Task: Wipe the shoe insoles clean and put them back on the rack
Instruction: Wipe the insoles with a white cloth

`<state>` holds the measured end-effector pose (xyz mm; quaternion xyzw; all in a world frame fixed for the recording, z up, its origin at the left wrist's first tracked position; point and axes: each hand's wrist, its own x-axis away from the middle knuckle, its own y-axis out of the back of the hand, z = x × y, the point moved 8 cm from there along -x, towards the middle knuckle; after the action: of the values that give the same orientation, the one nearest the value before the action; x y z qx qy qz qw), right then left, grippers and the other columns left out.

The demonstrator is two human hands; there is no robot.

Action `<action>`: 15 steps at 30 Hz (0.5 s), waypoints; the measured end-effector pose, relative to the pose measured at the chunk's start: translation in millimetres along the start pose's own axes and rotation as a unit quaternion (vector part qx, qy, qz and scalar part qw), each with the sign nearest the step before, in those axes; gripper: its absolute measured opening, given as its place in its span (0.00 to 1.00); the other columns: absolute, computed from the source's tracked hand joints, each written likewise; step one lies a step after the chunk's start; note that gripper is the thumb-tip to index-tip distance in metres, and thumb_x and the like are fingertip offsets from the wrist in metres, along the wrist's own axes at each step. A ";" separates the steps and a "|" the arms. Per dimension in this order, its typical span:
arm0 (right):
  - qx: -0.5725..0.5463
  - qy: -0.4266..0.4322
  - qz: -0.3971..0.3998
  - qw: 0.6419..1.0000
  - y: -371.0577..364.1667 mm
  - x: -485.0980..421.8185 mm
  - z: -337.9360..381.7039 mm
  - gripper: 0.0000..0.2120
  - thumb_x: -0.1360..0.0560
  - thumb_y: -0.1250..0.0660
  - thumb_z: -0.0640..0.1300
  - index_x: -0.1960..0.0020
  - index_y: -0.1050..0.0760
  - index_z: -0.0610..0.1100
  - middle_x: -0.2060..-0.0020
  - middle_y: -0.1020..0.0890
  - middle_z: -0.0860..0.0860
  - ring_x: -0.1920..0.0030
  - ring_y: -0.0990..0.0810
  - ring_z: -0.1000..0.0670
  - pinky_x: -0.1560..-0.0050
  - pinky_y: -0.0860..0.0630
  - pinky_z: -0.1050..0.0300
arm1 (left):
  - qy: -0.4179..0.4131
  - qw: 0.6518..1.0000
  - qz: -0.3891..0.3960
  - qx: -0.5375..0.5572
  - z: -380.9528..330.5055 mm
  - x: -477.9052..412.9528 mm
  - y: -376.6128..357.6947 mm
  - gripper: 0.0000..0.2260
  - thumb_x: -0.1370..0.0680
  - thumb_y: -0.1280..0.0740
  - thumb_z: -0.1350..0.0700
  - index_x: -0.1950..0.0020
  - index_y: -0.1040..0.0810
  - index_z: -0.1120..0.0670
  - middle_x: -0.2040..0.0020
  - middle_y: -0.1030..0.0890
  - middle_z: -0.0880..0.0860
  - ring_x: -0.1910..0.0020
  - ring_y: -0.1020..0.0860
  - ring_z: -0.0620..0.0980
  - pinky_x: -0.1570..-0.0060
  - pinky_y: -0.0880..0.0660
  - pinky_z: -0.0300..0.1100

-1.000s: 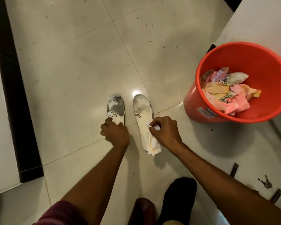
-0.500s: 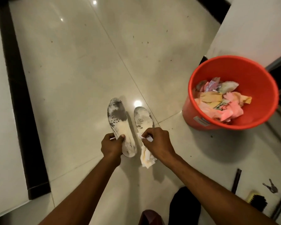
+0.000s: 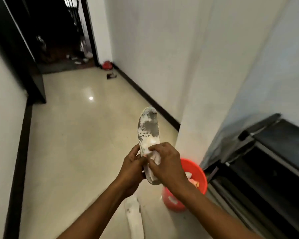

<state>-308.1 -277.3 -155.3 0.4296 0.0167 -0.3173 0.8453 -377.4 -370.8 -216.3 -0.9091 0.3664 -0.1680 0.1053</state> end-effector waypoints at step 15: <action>0.171 0.115 -0.245 0.947 380.2 77.5 238.9 0.03 0.27 0.27 0.41 0.55 0.15 0.47 0.59 0.15 0.51 0.59 0.18 0.51 0.62 0.27 0.66 | -0.163 0.943 0.284 0.064 -269.6 212.4 -218.7 0.24 0.15 0.44 0.68 0.26 0.28 0.44 0.35 0.18 0.59 0.34 0.20 0.62 0.34 0.27 0.67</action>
<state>-95.3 -330.5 244.0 0.5836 0.1638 -0.4615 0.6478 -199.3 -383.1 149.4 -0.7733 0.5759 -0.0041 0.2652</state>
